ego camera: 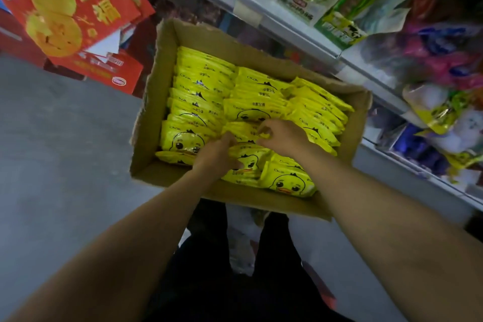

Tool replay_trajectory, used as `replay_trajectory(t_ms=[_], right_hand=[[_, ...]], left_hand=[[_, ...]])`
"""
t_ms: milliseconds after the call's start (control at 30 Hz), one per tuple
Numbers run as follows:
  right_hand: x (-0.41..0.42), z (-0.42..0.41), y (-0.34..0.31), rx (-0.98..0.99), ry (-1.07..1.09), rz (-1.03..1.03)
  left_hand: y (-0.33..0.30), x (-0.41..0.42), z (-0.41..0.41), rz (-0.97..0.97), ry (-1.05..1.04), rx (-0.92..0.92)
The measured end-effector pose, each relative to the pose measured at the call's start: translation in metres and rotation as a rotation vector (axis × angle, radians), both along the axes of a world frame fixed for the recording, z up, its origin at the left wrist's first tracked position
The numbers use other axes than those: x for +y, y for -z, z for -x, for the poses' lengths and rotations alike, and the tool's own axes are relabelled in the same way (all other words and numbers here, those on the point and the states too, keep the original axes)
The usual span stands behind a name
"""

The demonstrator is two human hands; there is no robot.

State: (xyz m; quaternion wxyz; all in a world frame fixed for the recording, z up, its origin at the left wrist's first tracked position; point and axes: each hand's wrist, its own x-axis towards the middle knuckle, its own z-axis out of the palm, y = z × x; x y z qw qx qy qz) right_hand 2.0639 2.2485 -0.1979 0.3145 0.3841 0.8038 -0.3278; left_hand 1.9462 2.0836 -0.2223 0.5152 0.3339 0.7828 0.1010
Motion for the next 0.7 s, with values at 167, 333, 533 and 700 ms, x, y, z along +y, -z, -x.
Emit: replay_trajectory(t_ms=[167,333,533,700], right_hand=[[-0.008,0.011,0.013,0.012,0.047,0.048],[-0.017,0.013,0.024,-0.013,0.043,0.01],[-0.023,0.012,0.02,0.117,0.207,0.094],[0.013,0.004,-0.019,0.291,0.334,0.155]], left_hand=[[0.003,0.0,0.001,0.01,0.085,-0.069],[0.002,-0.019,0.045,0.077,0.213,-0.099],[-0.012,-0.033,0.074,0.093,0.111,-0.205],[-0.049,-0.019,0.068,0.063,-0.099,-0.402]])
